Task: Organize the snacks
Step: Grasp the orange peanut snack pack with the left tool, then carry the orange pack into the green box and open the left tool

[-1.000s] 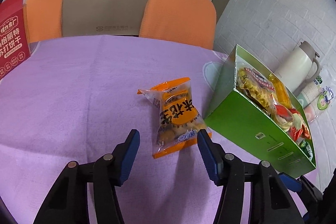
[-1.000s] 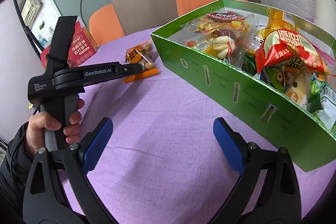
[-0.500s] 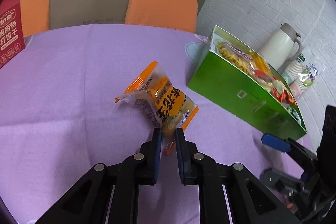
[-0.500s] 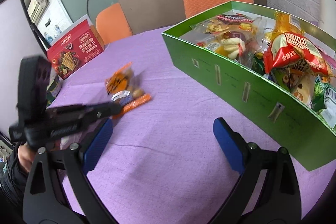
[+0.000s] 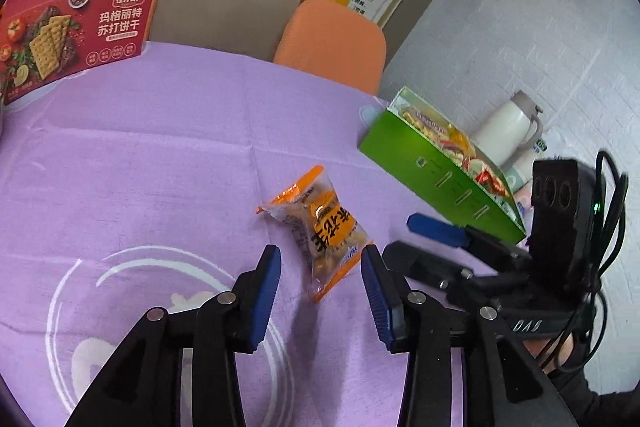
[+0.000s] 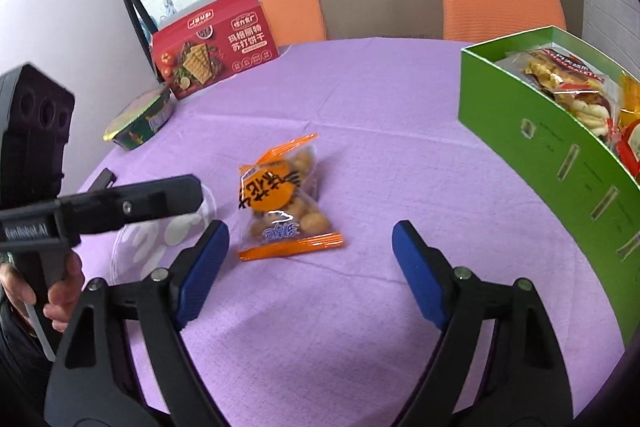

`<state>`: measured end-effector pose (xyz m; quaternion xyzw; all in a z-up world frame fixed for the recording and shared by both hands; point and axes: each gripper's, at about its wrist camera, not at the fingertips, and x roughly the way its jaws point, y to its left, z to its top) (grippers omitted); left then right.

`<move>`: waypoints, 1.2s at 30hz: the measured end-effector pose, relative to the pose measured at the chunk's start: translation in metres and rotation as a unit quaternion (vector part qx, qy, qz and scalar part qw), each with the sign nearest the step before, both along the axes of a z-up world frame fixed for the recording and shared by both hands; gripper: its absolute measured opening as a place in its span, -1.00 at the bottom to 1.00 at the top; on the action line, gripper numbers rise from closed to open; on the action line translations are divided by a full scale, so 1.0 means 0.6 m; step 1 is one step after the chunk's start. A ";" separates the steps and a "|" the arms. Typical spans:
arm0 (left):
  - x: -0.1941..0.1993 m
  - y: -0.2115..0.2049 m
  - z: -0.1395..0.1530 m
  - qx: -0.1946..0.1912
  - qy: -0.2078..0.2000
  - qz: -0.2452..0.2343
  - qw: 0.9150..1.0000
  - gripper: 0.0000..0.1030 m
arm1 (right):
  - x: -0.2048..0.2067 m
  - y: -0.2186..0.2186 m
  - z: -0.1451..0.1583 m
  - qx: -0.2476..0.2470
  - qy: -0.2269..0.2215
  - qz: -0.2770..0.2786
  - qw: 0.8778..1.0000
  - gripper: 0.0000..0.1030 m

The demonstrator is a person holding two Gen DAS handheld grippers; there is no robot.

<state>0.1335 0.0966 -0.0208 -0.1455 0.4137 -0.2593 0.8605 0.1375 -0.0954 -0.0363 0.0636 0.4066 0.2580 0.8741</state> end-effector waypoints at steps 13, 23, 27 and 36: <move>0.073 -0.038 -0.037 -0.045 0.071 -0.035 0.996 -0.10 | 0.022 0.051 -0.021 -0.035 0.028 0.023 0.999 0.17; 0.058 -0.054 -0.042 -0.029 0.077 -0.034 0.996 -0.39 | -0.020 0.024 0.007 -0.027 -0.002 -0.011 1.000 0.13; 0.051 -0.076 -0.015 -0.022 0.059 -0.048 0.997 -0.39 | -0.035 -0.018 0.040 -0.006 -0.028 -0.043 0.999 0.13; 0.050 -0.183 0.086 0.001 -0.010 -0.108 0.994 -0.39 | -0.057 -0.136 0.099 0.027 -0.084 -0.133 0.987 0.13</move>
